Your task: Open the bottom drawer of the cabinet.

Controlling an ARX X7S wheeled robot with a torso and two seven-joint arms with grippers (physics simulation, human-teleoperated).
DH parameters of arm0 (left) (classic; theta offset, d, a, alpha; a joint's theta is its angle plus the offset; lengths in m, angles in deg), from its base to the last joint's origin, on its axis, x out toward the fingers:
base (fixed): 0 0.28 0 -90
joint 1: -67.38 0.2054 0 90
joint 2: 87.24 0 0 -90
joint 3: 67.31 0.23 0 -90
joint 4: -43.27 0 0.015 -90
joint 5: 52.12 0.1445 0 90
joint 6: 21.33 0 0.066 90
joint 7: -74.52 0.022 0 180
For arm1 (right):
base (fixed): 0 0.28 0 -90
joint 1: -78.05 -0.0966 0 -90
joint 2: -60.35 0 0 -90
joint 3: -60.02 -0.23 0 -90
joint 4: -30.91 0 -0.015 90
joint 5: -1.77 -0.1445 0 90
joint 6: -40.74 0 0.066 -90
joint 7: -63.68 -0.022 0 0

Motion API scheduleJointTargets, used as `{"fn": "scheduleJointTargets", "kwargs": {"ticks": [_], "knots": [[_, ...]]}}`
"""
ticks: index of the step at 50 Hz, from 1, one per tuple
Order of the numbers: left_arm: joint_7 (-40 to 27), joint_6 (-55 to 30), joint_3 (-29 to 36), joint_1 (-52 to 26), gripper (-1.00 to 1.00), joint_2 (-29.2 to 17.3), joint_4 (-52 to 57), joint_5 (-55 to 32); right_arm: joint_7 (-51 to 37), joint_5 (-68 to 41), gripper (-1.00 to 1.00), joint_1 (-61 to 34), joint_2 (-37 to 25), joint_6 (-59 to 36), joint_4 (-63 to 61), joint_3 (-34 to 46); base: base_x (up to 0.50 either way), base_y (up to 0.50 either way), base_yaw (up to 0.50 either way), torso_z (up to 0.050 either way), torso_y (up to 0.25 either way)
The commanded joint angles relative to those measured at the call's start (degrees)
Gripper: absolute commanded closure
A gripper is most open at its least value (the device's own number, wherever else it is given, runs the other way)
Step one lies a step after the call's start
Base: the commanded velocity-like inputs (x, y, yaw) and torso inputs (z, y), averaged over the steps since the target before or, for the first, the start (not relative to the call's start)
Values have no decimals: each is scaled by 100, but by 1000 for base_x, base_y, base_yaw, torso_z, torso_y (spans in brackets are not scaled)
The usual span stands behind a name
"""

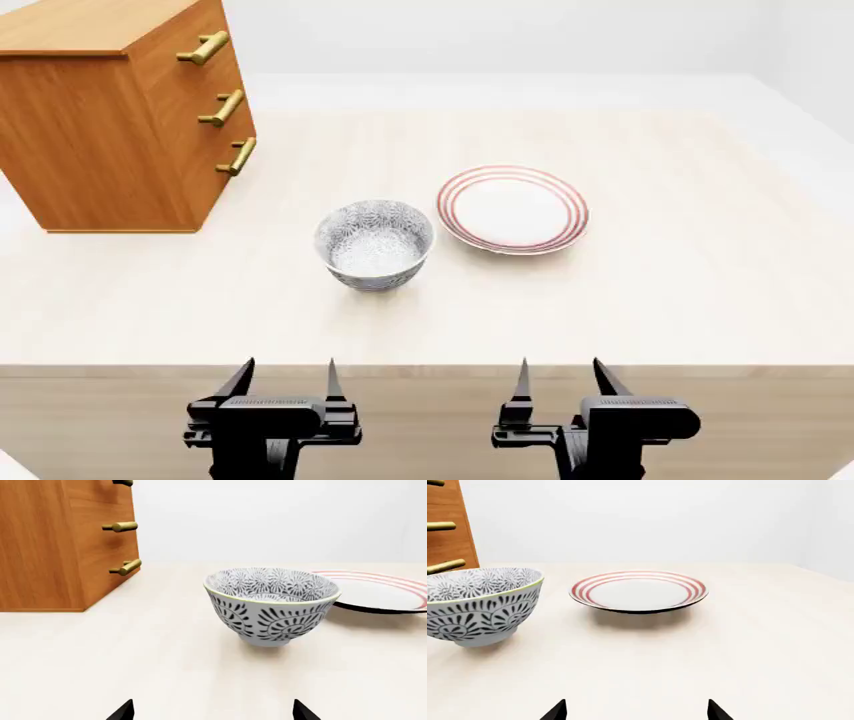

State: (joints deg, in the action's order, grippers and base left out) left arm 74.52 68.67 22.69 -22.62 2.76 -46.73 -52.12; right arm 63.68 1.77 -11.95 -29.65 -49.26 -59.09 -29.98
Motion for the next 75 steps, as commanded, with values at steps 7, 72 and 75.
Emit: {"fn": "scheduleJointTargets", "kwargs": {"ticks": [7, 72, 75], "knots": [[-241, 44, 236, -3, -100, -205, -85, -205, -240, -152, -100, 9, -209, 140, 90, 311, 0, 71, 0, 0, 0], [-707, -2680, 594, -1480, -100, -862, 1754, -773, -558, -829, -100, -1378, -946, -2951, -2321, 620, 218, 100, 0, 0, 0], [-721, -2669, 600, -1489, -100, -873, 1727, -782, -567, -847, -100, -1393, -951, -2942, -2297, 618, 500, 0, 0, 0, 0]]}}
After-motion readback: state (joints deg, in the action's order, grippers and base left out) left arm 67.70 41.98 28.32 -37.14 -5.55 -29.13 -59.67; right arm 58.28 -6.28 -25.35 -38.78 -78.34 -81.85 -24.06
